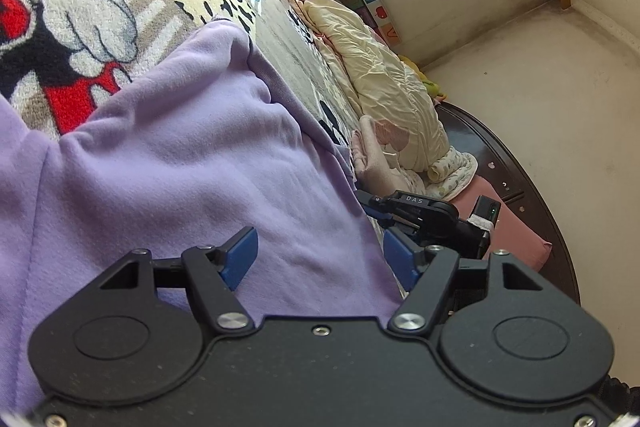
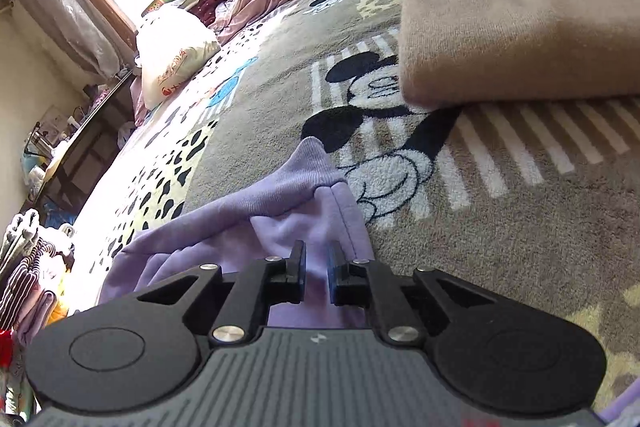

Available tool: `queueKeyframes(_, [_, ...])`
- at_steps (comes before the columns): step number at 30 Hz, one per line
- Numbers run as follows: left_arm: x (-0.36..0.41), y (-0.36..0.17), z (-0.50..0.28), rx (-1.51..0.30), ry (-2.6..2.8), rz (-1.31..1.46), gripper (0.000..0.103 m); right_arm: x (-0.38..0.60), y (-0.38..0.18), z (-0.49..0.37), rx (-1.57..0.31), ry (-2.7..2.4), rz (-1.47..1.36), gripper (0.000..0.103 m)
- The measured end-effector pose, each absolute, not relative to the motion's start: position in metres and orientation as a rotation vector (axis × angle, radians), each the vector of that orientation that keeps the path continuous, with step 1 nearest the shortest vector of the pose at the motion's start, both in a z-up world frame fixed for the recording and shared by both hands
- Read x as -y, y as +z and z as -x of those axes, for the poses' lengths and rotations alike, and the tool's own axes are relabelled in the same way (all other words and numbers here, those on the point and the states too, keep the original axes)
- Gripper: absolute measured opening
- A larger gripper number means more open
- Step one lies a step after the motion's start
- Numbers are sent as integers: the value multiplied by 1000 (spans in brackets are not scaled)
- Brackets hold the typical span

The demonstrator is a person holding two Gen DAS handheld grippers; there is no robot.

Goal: Fold clothes

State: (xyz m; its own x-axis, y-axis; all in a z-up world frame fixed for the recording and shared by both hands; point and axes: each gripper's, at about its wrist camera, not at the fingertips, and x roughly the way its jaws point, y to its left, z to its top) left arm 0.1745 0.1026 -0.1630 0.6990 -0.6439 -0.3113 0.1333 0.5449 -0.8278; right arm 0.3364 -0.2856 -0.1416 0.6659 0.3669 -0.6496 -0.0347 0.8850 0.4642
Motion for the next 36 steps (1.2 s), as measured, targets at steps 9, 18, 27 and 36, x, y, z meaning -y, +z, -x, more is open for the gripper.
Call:
queueKeyframes(9, [-142, -100, -191, -564, -306, 685, 71, 254, -121, -347, -736, 231, -108, 38])
queueKeyframes(18, [-158, -132, -318, -757, -196, 728, 63, 281, -144, -366, -777, 219, -254, 41])
queueKeyframes(27, [-148, -132, -330, -620, -235, 685, 8, 300, -150, -370, -734, 350, -490, 10])
queueKeyframes(36, [-157, -123, -324, -623, -129, 651, 48, 295, -142, -369, -717, 276, -299, 32])
